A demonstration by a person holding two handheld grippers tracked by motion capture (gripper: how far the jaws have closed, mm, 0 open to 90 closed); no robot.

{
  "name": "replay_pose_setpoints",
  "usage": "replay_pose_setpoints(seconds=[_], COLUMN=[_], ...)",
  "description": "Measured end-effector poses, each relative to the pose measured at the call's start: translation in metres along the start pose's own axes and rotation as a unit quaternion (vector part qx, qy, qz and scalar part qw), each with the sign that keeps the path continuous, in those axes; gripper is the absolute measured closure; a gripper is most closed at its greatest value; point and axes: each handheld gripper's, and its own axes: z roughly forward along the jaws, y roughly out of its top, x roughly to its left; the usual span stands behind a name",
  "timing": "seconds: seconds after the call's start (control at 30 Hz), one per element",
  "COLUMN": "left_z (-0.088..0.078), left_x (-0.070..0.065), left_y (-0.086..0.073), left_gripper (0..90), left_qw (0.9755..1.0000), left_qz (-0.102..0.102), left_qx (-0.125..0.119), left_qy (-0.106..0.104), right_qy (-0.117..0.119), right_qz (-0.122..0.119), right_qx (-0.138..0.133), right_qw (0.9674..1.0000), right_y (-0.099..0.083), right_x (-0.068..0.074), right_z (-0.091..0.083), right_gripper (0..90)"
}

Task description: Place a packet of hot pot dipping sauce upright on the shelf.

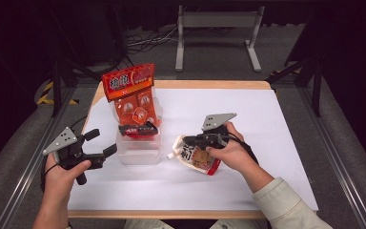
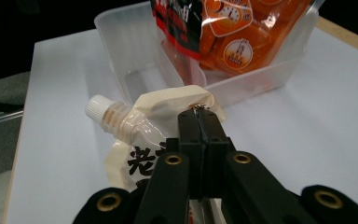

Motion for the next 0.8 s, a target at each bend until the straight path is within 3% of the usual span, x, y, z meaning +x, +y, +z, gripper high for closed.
replay_pose_setpoints(seconds=[0.33,0.47,0.6,0.8], left_z=[0.004,0.006,0.010,0.017], left_x=[-0.009,-0.013,-0.022,-0.031], left_y=[0.003,0.005,0.008,0.011], left_gripper=[6.2,6.2,6.1,5.8], left_qw=[0.9999,0.9995,0.9990,0.9979], left_qz=[0.007,-0.002,0.008,0.015], left_qx=[0.002,-0.004,-0.004,-0.009], left_qy=[-0.012,-0.032,-0.045,-0.063], right_qy=[-0.019,-0.032,-0.048,-0.056], right_qz=[0.003,0.004,0.010,0.017], right_qx=[-0.060,-0.076,-0.102,-0.114], right_qw=[0.9980,0.9966,0.9936,0.9918], right_y=[0.009,0.010,0.013,0.013], right_x=[0.006,0.007,0.010,0.014], right_z=[-0.020,-0.025,-0.034,-0.039], right_gripper=[90.0,89.9,90.0,89.9])
